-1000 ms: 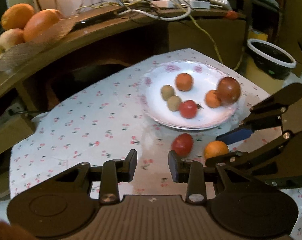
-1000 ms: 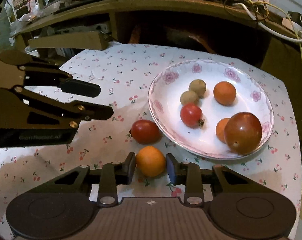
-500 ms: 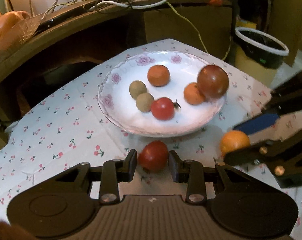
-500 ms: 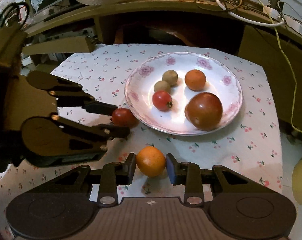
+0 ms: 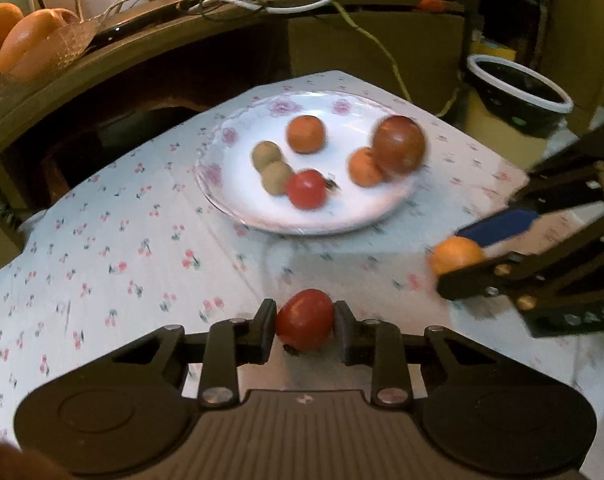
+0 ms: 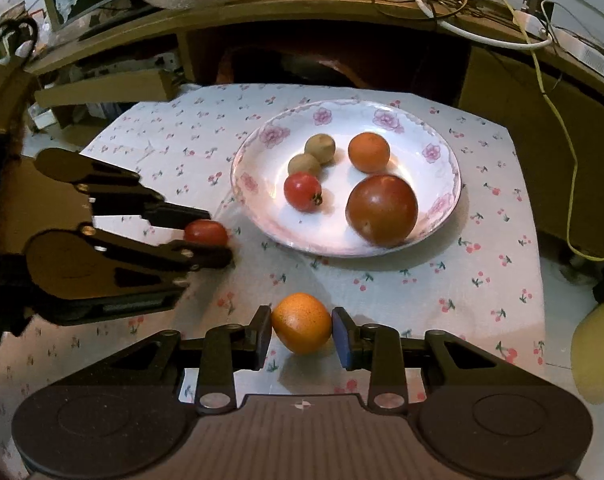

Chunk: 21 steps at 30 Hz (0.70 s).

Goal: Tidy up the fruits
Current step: 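Move the left tool to another red tomato while the right tool approaches the loose orange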

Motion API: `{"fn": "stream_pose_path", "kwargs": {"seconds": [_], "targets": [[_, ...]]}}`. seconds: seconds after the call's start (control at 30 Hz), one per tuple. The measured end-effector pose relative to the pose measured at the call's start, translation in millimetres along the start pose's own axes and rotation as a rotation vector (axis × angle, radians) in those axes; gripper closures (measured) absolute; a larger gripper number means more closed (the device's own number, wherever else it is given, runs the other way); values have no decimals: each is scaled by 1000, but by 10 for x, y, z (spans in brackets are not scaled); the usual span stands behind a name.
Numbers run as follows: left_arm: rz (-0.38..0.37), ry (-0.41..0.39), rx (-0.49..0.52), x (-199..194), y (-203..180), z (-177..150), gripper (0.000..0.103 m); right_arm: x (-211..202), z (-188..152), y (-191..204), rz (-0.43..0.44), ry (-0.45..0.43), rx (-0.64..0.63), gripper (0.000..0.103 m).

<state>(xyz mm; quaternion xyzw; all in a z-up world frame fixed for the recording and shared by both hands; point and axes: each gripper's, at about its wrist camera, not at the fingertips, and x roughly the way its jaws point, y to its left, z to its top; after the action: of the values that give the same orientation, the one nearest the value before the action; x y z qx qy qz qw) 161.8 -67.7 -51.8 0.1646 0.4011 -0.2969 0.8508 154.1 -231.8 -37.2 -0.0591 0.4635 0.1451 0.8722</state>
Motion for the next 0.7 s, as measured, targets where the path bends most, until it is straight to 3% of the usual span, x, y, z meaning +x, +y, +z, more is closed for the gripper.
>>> {"fn": "stream_pose_path", "kwargs": {"seconds": [0.4,0.63,0.7], "targets": [[3,20,63,-275,-315,-410,67,-155,-381,390,-28,3,-135,70],[7,14,58,-389,-305,-438,62,-206,-469,375,-26,3,-117,66],[6,14,54,-413,-287,-440,59,-252,-482,364,-33,-8,-108,60]]}}
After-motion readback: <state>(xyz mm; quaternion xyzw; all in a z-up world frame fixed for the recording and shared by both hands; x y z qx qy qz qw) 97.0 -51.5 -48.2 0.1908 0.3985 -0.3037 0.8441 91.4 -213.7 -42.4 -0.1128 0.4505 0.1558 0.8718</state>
